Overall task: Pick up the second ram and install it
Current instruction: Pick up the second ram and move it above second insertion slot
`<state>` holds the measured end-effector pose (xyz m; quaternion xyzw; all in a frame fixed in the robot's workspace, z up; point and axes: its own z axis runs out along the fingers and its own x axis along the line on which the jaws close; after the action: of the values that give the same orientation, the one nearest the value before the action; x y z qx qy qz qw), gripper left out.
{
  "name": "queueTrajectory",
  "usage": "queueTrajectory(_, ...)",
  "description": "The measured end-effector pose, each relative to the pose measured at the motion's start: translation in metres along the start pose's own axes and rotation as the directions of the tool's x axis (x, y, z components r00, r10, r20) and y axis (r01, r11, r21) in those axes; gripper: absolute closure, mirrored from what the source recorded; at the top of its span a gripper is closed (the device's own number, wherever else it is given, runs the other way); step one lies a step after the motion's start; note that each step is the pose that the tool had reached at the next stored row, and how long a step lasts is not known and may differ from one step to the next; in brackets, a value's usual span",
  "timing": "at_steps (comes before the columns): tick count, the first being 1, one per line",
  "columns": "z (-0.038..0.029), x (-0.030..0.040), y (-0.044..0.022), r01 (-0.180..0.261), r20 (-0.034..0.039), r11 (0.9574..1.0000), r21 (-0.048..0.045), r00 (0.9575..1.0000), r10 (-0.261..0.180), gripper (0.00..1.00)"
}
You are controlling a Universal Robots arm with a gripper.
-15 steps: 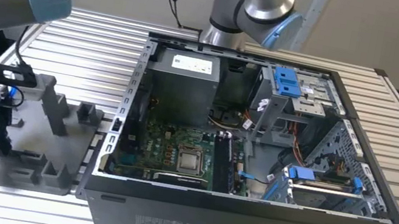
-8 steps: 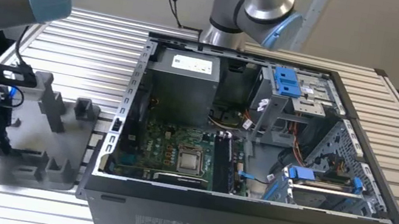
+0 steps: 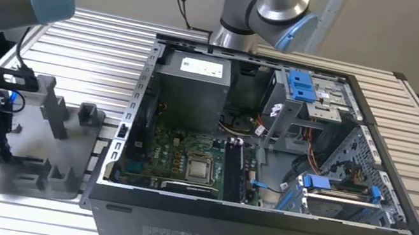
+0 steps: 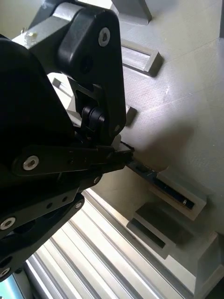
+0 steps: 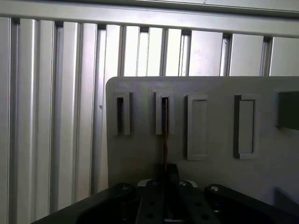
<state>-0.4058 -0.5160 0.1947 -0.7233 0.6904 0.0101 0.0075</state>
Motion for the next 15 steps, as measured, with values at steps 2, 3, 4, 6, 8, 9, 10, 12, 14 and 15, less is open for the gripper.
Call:
queueTrajectory(2,0.0001,0.0000,0.0000,0.000,0.0000,1.0000,0.0000,1.0000,0.000,0.86)
queueTrajectory(3,0.0001,0.0000,0.0000,0.000,0.0000,1.0000,0.0000,1.0000,0.000,0.86)
queueTrajectory(4,0.0001,0.0000,0.0000,0.000,0.0000,1.0000,0.0000,1.0000,0.000,0.86)
queueTrajectory(6,0.0002,0.0000,0.0000,0.000,0.0000,1.0000,0.0000,1.0000,0.000,0.86)
queueTrajectory(8,-0.0005,0.0000,0.0000,0.000,0.0004,1.0000,0.0004,1.0000,0.000,0.86)
queueTrajectory(9,-0.0015,-0.0001,0.0000,0.000,0.0005,1.0000,0.0005,1.0000,0.000,0.86)
queueTrajectory(10,-0.0032,-0.0001,0.0000,0.000,0.0002,1.0000,0.0002,1.0000,0.000,0.86)
queueTrajectory(12,-0.0067,-0.0002,0.0000,0.000,0.0001,1.0000,0.0001,1.0000,0.000,0.86)
queueTrajectory(14,-0.0095,-0.0003,0.0000,0.000,0.0000,1.0000,0.0000,1.0000,0.000,0.86)
queueTrajectory(15,-0.0109,-0.0003,0.0000,0.000,0.0000,1.0000,0.0000,1.0000,0.000,0.86)
